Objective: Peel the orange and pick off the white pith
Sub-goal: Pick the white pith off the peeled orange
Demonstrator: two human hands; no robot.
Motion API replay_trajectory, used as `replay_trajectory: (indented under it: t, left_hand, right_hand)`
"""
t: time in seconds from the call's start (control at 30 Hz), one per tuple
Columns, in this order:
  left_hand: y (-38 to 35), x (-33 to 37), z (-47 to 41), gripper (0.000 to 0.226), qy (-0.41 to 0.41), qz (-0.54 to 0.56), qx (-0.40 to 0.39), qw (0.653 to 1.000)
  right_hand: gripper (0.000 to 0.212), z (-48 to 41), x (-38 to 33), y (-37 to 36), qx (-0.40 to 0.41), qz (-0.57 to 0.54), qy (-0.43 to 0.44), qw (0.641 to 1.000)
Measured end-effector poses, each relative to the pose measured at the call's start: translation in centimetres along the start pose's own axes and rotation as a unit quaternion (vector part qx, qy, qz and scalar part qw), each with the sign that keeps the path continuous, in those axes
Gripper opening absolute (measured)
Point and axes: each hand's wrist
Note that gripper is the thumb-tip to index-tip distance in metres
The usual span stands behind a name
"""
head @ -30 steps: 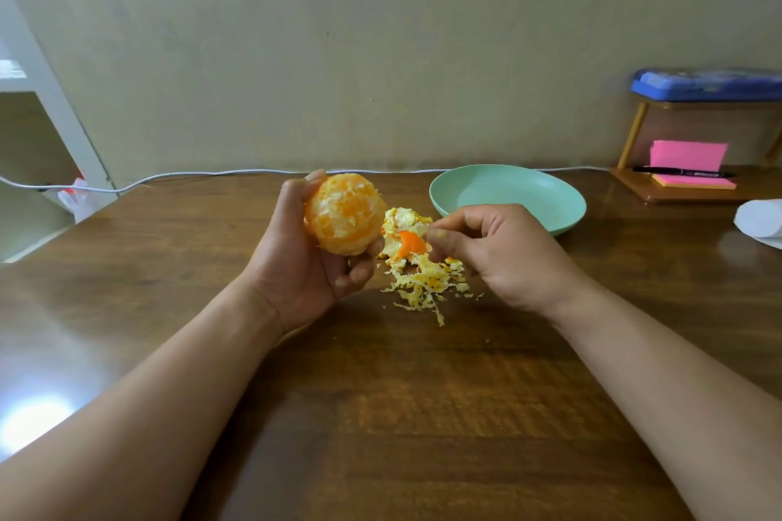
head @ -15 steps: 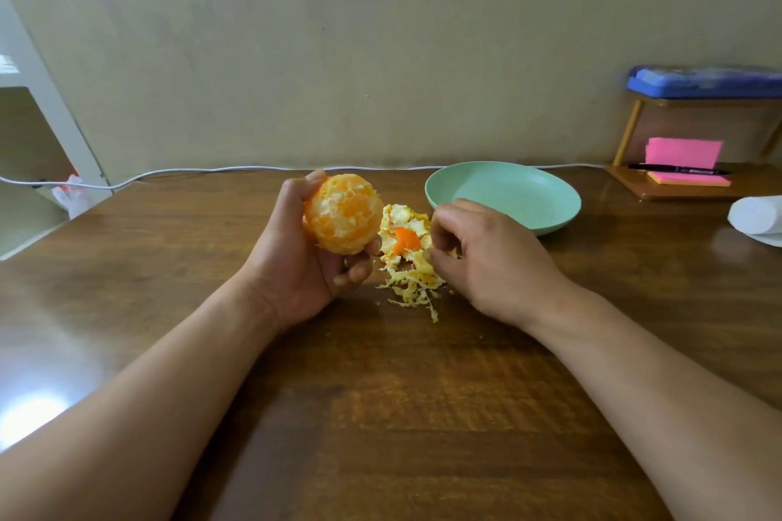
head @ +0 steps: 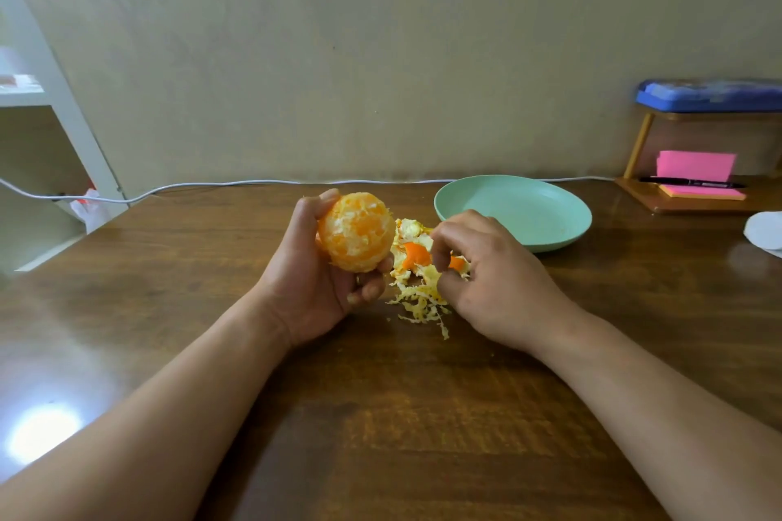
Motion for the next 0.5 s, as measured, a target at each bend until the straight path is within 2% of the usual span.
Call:
replay_trajectory:
  t: [0.13, 0.2, 0.23, 0.27, 0.4, 0.5]
  left_hand:
    - [0.0, 0.0, 0.0, 0.064, 0.003, -0.003, -0.002, 1.0]
    - [0.0, 0.0, 0.0, 0.065, 0.005, -0.005, -0.002, 1.0]
    - [0.0, 0.0, 0.0, 0.066, 0.006, -0.007, -0.003, 1.0]
    - [-0.1, 0.0, 0.1, 0.066, 0.005, -0.011, -0.003, 1.0]
    - [-0.7, -0.1, 0.1, 0.064, -0.001, -0.043, -0.005, 0.999]
    - [-1.0, -0.3, 0.1, 0.062, -0.006, -0.07, -0.019, 0.997]
  right_hand:
    - [0.021, -0.1, -0.1, -0.2, 0.018, -0.014, 0.001, 1.0]
    - [0.008, -0.2, -0.2, -0.3, 0.02, -0.011, 0.001, 1.0]
    - [0.009, 0.0, -0.5, -0.1, 0.018, -0.01, -0.005, 1.0]
    - [0.014, 0.0, -0.6, -0.2, 0.03, -0.025, -0.005, 0.999]
    - [0.009, 0.4, -2.0, 0.2, 0.1, -0.153, -0.001, 0.983]
    - [0.01, 0.8, -2.6, 0.3, 0.097, -0.202, -0.01, 0.975]
Point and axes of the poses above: each hand's wrist, its own z-axis away from the middle knuckle, its own y-axis out of the back of the hand, x = y × z, and after that the axes turned 6 degrees about -y, right-handed
